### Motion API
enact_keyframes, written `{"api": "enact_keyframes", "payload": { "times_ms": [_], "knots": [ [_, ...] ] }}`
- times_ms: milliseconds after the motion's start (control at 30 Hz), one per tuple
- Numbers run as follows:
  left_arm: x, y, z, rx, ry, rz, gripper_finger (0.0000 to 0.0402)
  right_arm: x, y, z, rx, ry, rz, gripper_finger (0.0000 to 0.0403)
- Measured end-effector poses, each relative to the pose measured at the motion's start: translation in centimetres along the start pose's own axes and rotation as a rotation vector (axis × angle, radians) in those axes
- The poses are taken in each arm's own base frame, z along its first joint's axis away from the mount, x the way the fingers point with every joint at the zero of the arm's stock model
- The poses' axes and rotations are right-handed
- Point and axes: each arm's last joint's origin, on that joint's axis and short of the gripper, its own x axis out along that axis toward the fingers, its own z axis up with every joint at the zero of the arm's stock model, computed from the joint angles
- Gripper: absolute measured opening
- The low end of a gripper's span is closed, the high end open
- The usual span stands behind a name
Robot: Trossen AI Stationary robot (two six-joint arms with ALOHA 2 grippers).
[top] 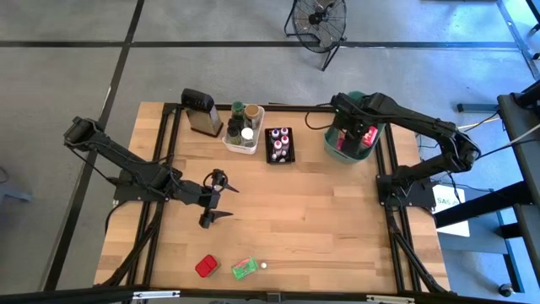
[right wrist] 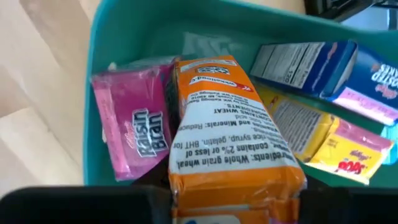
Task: Pick & Place Kitchen Items
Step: Put the orange cereal box into the green bin
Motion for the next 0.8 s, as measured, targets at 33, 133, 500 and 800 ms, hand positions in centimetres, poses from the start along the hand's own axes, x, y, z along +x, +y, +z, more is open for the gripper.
{"api": "enact_keyframes", "payload": {
  "times_ms": [33,133,500,800],
  "knots": [
    [0.00,0.00,0.00,0.000,0.000,0.000,0.0349,0.00,0.02,-0.06,-0.001,0.006,0.004,0.0103],
    [0.00,0.00,0.00,-0.001,0.000,0.000,0.0349,0.00,0.15,-0.22,-0.009,0.017,0.037,0.0103],
    [0.00,0.01,0.00,-0.002,0.000,0.000,0.0349,-0.07,0.56,-0.85,-0.042,0.065,0.148,0.0103],
    [0.00,0.00,0.00,0.000,0.000,0.000,0.0349,0.14,0.27,-0.01,-0.112,-0.005,0.106,0.0103]
  ]
}}
